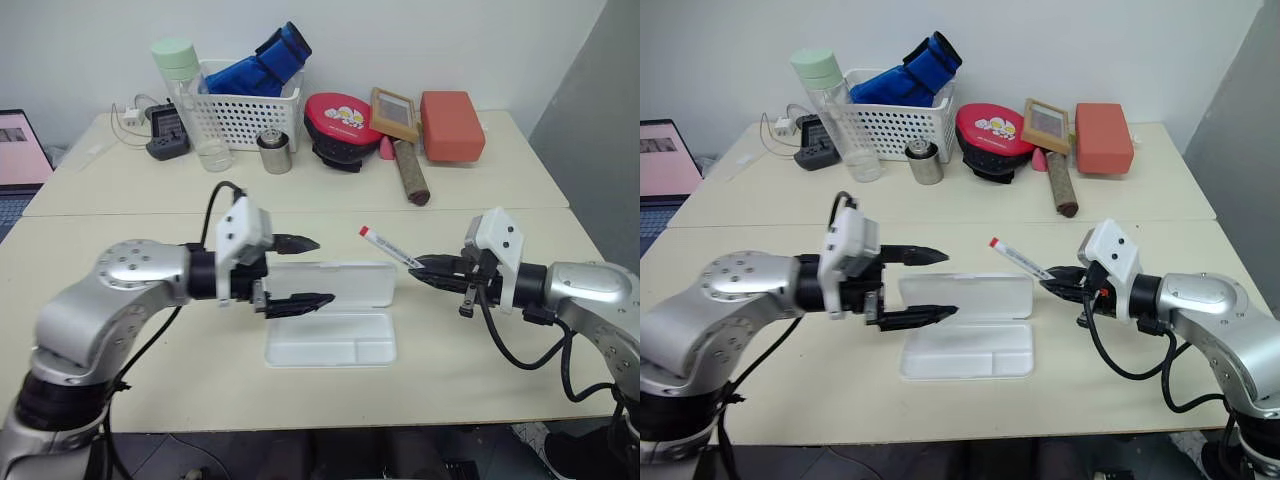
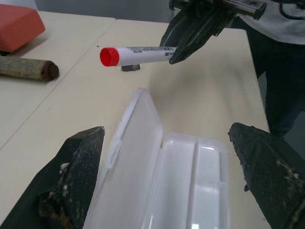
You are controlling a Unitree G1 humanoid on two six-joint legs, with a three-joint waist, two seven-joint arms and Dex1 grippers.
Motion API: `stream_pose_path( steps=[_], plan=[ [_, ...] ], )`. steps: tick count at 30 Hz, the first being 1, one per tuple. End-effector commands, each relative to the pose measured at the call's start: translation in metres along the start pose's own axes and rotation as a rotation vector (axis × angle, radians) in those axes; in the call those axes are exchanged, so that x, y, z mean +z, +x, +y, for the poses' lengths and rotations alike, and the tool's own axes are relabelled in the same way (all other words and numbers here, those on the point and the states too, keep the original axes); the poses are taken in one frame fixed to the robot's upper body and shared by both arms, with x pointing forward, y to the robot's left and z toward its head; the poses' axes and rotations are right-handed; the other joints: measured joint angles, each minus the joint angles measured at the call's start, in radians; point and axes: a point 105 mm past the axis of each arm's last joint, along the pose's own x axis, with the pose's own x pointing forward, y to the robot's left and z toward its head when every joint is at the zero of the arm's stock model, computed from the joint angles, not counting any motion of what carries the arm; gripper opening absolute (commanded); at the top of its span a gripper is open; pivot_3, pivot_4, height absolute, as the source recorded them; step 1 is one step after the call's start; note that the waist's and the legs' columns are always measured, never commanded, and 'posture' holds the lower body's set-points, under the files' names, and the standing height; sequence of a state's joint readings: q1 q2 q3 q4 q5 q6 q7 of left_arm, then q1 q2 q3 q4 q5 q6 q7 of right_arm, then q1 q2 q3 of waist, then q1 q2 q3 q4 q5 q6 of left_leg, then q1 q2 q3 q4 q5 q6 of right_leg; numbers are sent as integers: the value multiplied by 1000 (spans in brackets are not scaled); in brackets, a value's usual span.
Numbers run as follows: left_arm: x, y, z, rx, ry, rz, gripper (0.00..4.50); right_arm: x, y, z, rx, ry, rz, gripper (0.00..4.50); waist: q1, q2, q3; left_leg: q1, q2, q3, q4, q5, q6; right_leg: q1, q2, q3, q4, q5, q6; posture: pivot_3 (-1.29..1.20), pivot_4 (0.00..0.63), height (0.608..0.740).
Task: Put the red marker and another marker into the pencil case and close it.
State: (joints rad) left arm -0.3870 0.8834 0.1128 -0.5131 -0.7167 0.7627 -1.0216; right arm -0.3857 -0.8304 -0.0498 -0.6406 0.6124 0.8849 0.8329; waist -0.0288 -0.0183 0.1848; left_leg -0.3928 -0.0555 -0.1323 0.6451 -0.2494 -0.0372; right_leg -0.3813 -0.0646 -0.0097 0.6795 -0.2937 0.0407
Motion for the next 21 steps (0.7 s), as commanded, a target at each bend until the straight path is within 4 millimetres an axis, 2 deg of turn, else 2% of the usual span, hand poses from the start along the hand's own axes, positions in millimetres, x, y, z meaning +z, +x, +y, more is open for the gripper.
stream_pose_path(
  steps=[1, 3, 6, 8, 10, 13, 21],
  plan=[
    [13, -31, 2, 44, 45, -2, 4500, 7, 11, 10, 130, -80, 24, 267, 0, 0, 0, 0, 0, 0, 0, 0, 0, 0, 0, 0, 0, 0, 0, 0, 150, 740],
    [11, -43, -5, 36, 27, 21, 4500, 1, 26, 13, 177, -95, 59, 267, -2, 0, 0, 0, 0, 0, 0, 0, 0, 0, 0, 0, 0, 0, 0, 0, 150, 740],
    [-4, -58, -9, 59, 33, 120, 4500, -14, 51, 21, 246, -148, 128, 267, -8, 0, 0, 0, 2, 2, -1, 0, 0, -2, 0, 2, 0, 0, 0, 0, 150, 740],
    [-11, -65, -11, 68, 29, 159, 4500, -22, 68, 17, 228, -148, 152, 267, -4, 0, 0, 0, 2, 1, -2, 0, 0, -4, 0, 1, 1, 0, -1, 0, 150, 740],
    [-9, -69, -17, 51, 15, 150, 4500, -30, 80, 22, 254, -164, 180, 267, -4, 0, 0, -2, 2, 0, -2, 0, 0, -5, 0, 1, 1, 0, -2, 0, 150, 740],
    [-6, -67, -23, 41, 9, 134, 4500, -36, 85, 31, 317, -180, 192, 267, 3, 0, 0, -4, 3, 0, -1, 0, -1, -7, -1, 1, 1, 0, -2, 0, 150, 740],
    [-7, -62, -27, 42, -3, 133, 4500, -52, 92, 34, 353, -171, 239, 267, 0, 0, 0, -5, 0, 0, -1, 0, -1, -7, -5, 0, 1, 1, -2, 0, 150, 740]
  ],
)
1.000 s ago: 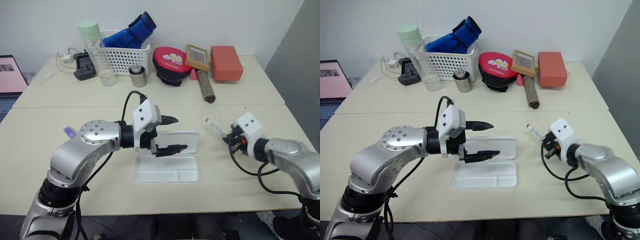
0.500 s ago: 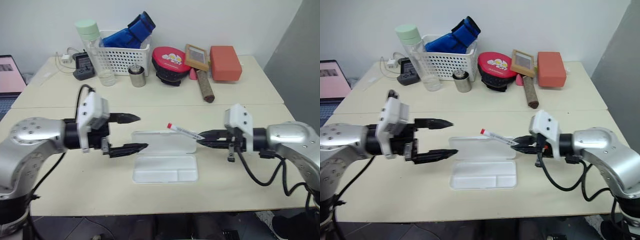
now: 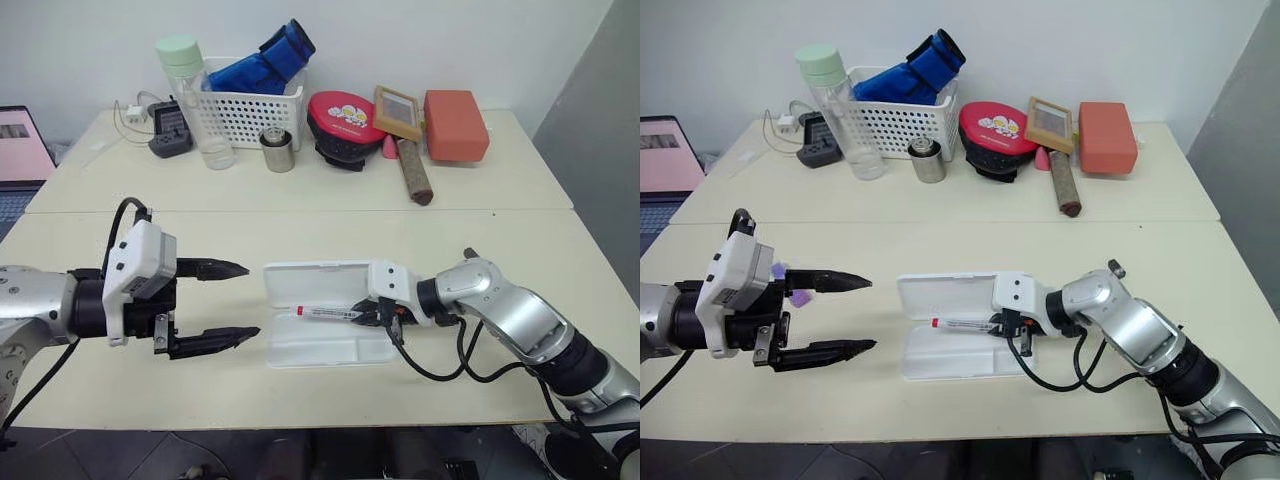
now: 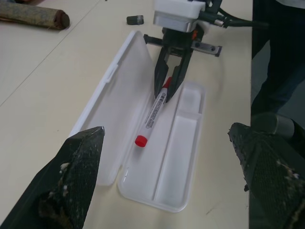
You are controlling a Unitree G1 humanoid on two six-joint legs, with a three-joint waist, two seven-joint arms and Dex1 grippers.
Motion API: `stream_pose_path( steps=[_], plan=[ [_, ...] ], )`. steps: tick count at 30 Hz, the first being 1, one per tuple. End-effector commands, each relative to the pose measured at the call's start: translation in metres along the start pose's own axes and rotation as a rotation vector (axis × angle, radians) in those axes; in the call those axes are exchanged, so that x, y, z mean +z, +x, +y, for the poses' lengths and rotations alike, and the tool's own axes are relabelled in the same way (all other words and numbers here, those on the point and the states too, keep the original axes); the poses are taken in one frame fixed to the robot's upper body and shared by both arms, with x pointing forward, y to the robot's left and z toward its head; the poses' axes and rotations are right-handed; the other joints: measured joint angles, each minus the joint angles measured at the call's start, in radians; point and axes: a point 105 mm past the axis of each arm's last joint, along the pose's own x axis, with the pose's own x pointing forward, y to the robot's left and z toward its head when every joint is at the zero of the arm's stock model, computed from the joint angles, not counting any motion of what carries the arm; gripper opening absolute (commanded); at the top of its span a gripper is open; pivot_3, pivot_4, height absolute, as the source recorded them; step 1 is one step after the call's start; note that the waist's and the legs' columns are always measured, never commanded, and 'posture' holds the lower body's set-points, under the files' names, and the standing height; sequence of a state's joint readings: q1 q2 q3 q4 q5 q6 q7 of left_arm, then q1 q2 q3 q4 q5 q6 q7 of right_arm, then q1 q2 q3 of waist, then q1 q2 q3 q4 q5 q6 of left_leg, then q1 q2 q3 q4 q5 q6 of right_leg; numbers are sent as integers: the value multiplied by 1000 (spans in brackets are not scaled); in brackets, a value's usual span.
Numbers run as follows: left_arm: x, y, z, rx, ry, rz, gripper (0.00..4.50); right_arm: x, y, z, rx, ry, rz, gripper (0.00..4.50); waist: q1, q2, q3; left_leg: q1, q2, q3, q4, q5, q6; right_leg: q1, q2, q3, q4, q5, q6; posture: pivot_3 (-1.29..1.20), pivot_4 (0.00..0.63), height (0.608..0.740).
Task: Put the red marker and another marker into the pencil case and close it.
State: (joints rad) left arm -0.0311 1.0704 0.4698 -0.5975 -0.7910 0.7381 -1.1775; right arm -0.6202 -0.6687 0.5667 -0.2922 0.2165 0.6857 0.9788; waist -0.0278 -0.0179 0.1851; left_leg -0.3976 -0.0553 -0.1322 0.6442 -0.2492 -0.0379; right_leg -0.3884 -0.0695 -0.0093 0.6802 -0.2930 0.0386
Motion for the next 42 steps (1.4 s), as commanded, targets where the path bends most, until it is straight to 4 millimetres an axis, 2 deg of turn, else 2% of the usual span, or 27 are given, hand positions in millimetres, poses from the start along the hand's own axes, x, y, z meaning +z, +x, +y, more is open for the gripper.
stream_pose_path(
  steps=[1, 4, 6, 7, 13, 17, 21, 22, 23, 26, 28, 32, 33, 36, 39, 42],
  plan=[
    [5, -1, -2, 9, 22, -1, 4500, 6, -1, 4, 21, -39, -14, 267, -1, 0, 0, 0, 0, 0, 0, 0, 0, 0, 0, 0, 0, 0, 0, 0, 150, 740],
    [6, 1, -3, 6, 18, -4, 4500, 8, -2, 6, 27, -47, -17, 267, -1, 0, 0, 0, 0, 0, 0, 0, 0, 0, 0, 0, 0, 0, 0, 0, 150, 740],
    [6, 2, -3, 3, 17, -6, 4500, 10, -3, 8, 34, -53, -24, 967, -1, 0, 0, 0, 0, 0, 0, 0, 0, 0, 0, 0, 0, 0, 0, 0, 150, 740],
    [7, 3, -3, 3, 17, -7, 4500, 11, -3, 9, 35, -53, -28, 1084, -1, 0, 0, 0, 0, 0, 0, 0, 0, 0, 0, 0, 0, 0, 0, 0, 150, 740],
    [6, 3, -1, 2, 16, -4, 4500, 17, -8, 10, 38, -54, -47, 2635, -1, 0, 0, 0, 0, 0, 0, 0, 0, 0, 0, 0, 0, 0, 0, 0, 150, 740],
    [5, 4, -2, 1, 15, -2, 4500, 23, -12, 12, 49, -50, -73, 3405, -1, 0, 0, 0, 0, 0, 0, 0, 0, 0, 0, 0, 0, 0, 0, 0, 150, 740],
    [3, 6, -1, 16, -5, -11, 4500, 36, -31, 19, 77, -36, -150, 4353, -1, 0, 0, 0, 0, 0, 0, 0, 0, 0, 0, 0, 0, 0, 0, 0, 150, 740],
    [3, 7, 0, 27, -12, -14, 4500, 38, -36, 21, 85, -32, -165, 4458, -1, 0, 0, 0, 0, 0, 0, 0, 0, 0, 0, 0, 0, 0, 0, 0, 150, 740],
    [2, 7, 1, 34, -17, -16, 4500, 39, -38, 23, 90, -29, -173, 4458, -1, 0, 0, 0, 0, 0, 0, 0, 0, 0, 0, 0, 0, 0, 0, 0, 150, 740],
    [-4, 3, 28, 238, -74, -56, 4500, 59, -68, 28, 112, 3, -319, 4458, 1, 0, 0, 0, 0, 0, 0, 0, 0, 1, 0, 0, 0, 0, 0, 0, 150, 740],
    [-9, 1, 39, 316, -105, -63, 4500, 68, -80, 29, 116, 15, -381, 4458, 1, 0, 0, 0, 0, 0, 0, 0, 0, 1, 0, 0, 0, 0, 0, 0, 150, 740],
    [-35, -8, 73, 609, -222, -60, 4500, 89, -106, 8, 7, 3, -483, 4458, -4, 0, 0, 2, 0, 1, 0, 0, 0, 1, 1, 1, 1, 0, 0, 0, 150, 740],
    [-37, -9, 76, 642, -240, -73, 4500, 91, -108, 6, 0, 0, -490, 4458, -4, 0, 0, 3, 0, 1, 0, 0, 0, 1, 1, 0, 1, 0, 0, 0, 150, 740],
    [-53, -21, 103, 898, -328, -78, 4500, 97, -111, -11, -78, -8, -498, 4458, 0, -1, -1, 2, 0, 0, 0, 0, 0, 2, 1, 0, 1, 0, 0, 0, 150, 740],
    [-57, -24, 122, 1106, -400, -137, 4500, 101, -111, -15, -86, -43, -518, 4458, 2, -2, -1, 1, -1, 0, 1, 0, 0, 2, 0, 0, 1, 1, 1, 0, 150, 740],
    [-69, -32, 133, 1433, -525, -208, 4500, 108, -110, -28, -113, -84, -529, 4458, 7, -2, -1, 0, -3, 0, 1, 0, 0, 1, -1, 0, 0, 1, 2, 0, 150, 740]
  ],
)
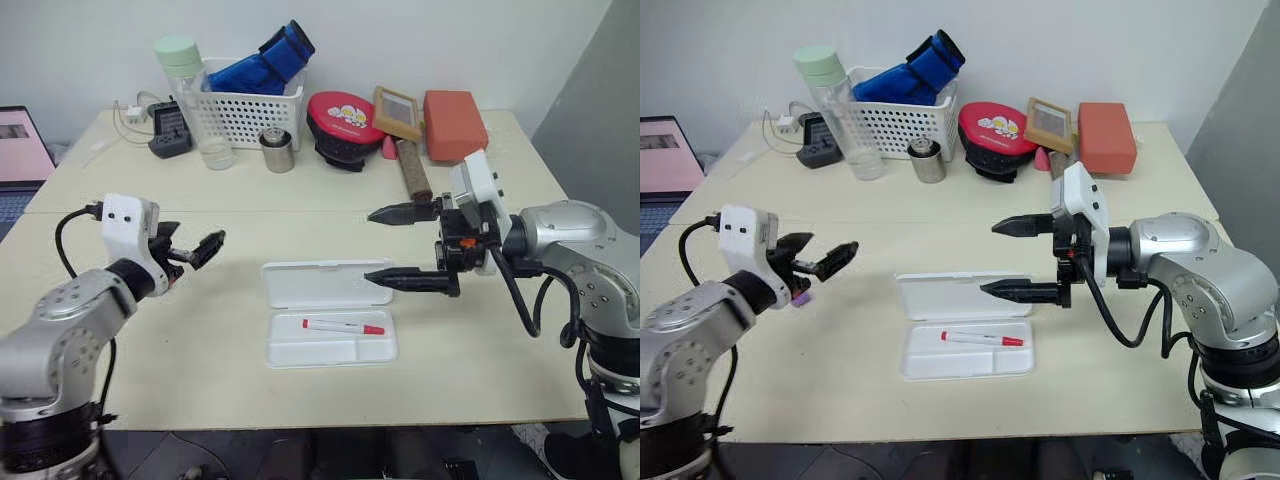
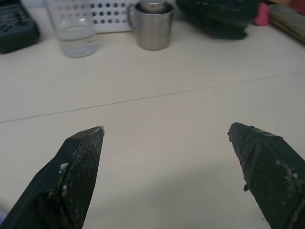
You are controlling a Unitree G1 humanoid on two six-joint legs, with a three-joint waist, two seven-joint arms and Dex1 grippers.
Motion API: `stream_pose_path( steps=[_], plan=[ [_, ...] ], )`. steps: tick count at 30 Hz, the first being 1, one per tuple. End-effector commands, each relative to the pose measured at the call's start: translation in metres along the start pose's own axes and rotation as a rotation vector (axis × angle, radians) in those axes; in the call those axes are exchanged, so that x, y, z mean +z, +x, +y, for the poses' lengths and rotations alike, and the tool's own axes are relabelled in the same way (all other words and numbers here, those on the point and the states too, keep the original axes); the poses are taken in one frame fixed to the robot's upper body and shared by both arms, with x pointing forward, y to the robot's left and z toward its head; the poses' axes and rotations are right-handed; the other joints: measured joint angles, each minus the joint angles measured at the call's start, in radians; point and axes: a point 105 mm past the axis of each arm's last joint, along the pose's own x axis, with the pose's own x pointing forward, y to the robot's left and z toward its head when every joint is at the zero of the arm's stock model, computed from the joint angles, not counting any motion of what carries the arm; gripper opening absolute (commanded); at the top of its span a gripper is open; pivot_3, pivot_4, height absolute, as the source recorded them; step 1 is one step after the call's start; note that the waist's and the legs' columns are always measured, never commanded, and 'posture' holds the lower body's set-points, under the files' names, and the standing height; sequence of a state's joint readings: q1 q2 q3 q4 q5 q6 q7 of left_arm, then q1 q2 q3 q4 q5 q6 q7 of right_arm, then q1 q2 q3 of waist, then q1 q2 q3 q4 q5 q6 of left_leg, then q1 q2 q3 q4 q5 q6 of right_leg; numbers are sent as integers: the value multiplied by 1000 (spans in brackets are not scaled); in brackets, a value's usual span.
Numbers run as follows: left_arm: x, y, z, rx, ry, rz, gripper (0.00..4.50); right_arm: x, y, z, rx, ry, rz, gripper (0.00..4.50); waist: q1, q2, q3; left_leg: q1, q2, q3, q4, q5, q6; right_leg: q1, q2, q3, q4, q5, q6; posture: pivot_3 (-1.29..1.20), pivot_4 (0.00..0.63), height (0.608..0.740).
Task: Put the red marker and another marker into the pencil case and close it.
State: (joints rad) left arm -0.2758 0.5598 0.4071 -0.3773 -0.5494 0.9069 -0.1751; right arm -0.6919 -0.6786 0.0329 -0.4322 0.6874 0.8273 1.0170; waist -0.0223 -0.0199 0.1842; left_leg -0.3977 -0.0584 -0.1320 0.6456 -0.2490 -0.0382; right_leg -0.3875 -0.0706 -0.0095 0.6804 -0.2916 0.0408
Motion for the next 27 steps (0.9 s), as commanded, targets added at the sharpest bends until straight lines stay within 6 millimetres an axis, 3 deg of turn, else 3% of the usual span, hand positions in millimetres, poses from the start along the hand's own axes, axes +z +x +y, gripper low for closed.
stream_pose_path(
  steps=[1, 3, 8, 12, 16, 18, 27],
  plan=[
    [3, 1, 26, 400, -105, -91, 4500, 17, 6, -13, -12, -106, -31, 4458, 2, 0, 0, 0, -1, 0, 1, 0, 0, 0, 0, 0, 0, 1, 1, 0, 150, 740],
    [-4, 2, 22, 426, -147, -84, 4500, 18, 7, -16, 5, -121, -22, 4458, -1, -2, -1, -1, -1, 2, 1, 2, -4, 0, 0, 1, 0, 2, 3, 0, 150, 740],
    [-24, -3, 49, 666, -225, -60, 4500, 20, 9, -33, -21, -152, -18, 4458, -3, -2, -1, 0, 1, 1, 1, 2, -4, -1, 0, 1, 0, 2, 2, 0, 150, 740],
    [-40, -4, 57, 741, -254, -19, 4500, 22, 11, -34, -14, -176, -17, 4458, -1, -2, -1, -1, 0, 1, 1, 2, -4, -1, 0, 1, 0, 2, 2, 0, 150, 740],
    [-81, 3, 63, 765, -298, 102, 4500, 25, 15, -32, -1, -205, -19, 4458, 1, -2, -1, -1, -1, 1, 1, 2, -4, -1, 0, 1, 0, 2, 2, 0, 150, 740],
    [-91, 4, 65, 773, -299, 136, 4500, 26, 15, -31, 0, -209, -18, 4458, 1, -2, -1, -1, -1, 1, 1, 2, -4, -1, 0, 1, 0, 2, 2, 0, 150, 740],
    [-90, 7, 69, 772, -283, 159, 4500, 23, 14, -29, -17, -204, -10, 4458, -2, -2, -1, -1, -1, 1, 1, 3, -5, -1, 0, 1, 0, 2, 2, 0, 150, 740]
  ],
)
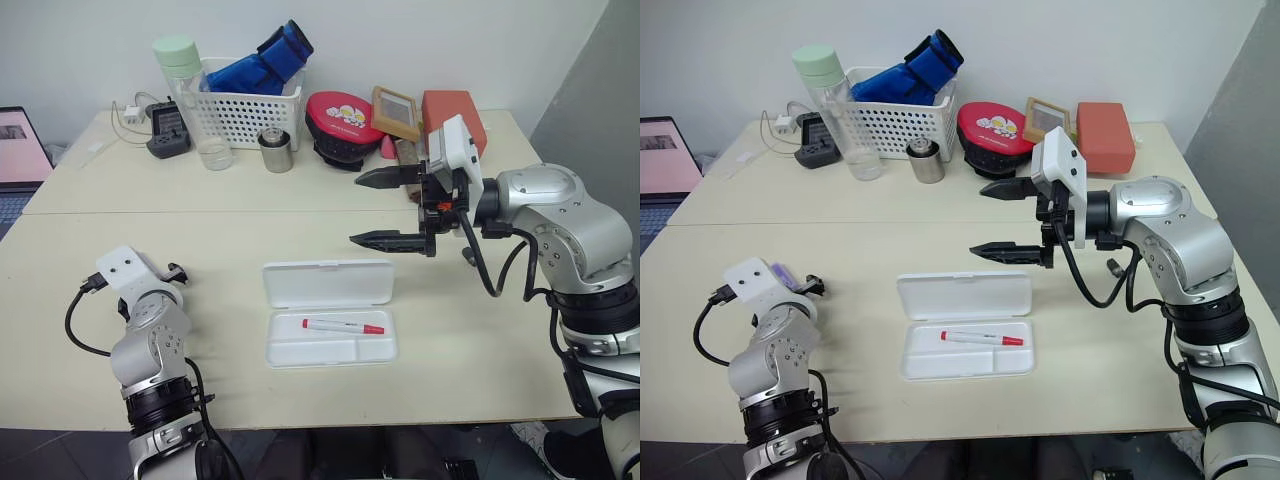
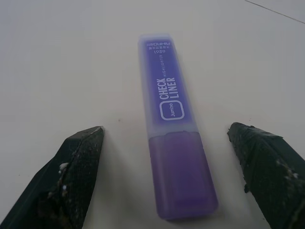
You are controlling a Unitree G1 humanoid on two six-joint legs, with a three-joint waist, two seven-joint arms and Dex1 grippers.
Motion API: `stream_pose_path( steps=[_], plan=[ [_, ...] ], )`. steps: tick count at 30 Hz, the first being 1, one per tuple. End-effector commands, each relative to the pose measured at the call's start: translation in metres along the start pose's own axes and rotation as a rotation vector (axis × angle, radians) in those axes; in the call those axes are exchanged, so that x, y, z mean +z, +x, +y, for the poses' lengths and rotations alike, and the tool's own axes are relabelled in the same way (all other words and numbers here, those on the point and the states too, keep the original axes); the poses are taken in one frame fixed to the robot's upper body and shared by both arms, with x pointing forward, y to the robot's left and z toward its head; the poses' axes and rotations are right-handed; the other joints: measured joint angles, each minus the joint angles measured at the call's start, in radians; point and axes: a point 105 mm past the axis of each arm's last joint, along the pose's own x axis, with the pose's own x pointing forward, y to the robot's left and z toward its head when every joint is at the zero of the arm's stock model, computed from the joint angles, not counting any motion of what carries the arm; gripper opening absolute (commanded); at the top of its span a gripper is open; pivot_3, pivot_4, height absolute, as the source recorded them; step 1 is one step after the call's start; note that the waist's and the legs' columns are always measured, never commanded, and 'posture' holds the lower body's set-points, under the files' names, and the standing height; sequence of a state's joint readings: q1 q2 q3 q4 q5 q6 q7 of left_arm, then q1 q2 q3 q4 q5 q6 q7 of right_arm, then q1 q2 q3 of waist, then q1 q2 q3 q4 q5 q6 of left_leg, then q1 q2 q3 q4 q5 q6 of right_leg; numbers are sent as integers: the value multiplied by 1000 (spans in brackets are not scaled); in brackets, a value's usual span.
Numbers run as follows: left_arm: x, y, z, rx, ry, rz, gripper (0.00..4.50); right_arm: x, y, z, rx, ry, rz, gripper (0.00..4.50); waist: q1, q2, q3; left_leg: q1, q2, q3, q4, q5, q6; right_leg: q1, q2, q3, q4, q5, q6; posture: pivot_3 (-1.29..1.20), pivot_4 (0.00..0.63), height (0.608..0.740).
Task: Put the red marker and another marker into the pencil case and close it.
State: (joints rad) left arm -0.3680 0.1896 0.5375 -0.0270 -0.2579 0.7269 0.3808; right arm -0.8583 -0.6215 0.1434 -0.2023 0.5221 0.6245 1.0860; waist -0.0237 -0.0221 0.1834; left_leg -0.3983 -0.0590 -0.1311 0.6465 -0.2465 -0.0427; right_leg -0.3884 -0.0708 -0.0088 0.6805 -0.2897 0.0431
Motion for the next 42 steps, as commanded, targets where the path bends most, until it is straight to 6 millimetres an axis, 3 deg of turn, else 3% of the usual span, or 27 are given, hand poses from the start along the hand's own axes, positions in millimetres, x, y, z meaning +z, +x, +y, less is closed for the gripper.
stream_pose_path(
  steps=[1, 17, 28, 32, 33, 35, 38, 42],
  plan=[
    [9, 1, 4, 14, 6, -10, 4299, 12, -2, 4, -5, -57, -12, 4485, 0, 0, 0, 0, 0, 0, 0, 0, 0, 0, 0, 0, 0, 0, 0, 0, 150, 740],
    [15, -1, 8, 15, -16, 86, 1284, 6, 3, 12, 12, -39, -17, 4500, -3, 0, 0, 0, 0, 0, 0, 0, 0, 0, 0, 0, 0, 0, 0, 0, 150, 740],
    [14, -3, 6, 13, -67, 83, 1213, 7, -1, 18, 46, -26, -30, 4500, -2, 0, 0, 0, 0, 0, 0, 0, 0, 0, 0, 0, 0, 0, 0, 0, 150, 740],
    [31, -12, -10, -108, -83, 27, 1213, 8, -4, 22, 69, -15, -36, 4500, -2, 0, 0, 0, 0, 0, 0, 0, 0, 0, 0, 0, 0, 0, 0, 0, 150, 740],
    [37, -16, -18, -165, -62, 8, 1213, 8, -6, 22, 69, -13, -37, 4500, -2, 0, 0, 0, 0, 0, 0, 0, 0, 0, 0, 0, 0, 0, 0, 0, 150, 740],
    [67, -33, -37, -339, -19, -109, 1213, 10, -10, 24, 77, -3, -45, 4500, -1, 0, 0, -1, 0, 0, 0, 0, 0, 0, 0, -1, 0, 0, 0, 0, 150, 740],
    [94, -88, -85, -792, 202, -258, 1213, 11, -21, 32, 107, 12, -51, 4500, -2, -2, 1, -2, 0, -1, 0, 0, -1, 0, 0, -1, 0, 0, 0, 0, 150, 740],
    [105, -132, -96, -1096, 417, -339, 1213, 13, -35, 41, 130, 32, -50, 4500, -2, -1, 1, -1, -1, 1, -1, 1, -1, 0, 0, 0, -2, 0, 0, 0, 150, 740]
  ],
)
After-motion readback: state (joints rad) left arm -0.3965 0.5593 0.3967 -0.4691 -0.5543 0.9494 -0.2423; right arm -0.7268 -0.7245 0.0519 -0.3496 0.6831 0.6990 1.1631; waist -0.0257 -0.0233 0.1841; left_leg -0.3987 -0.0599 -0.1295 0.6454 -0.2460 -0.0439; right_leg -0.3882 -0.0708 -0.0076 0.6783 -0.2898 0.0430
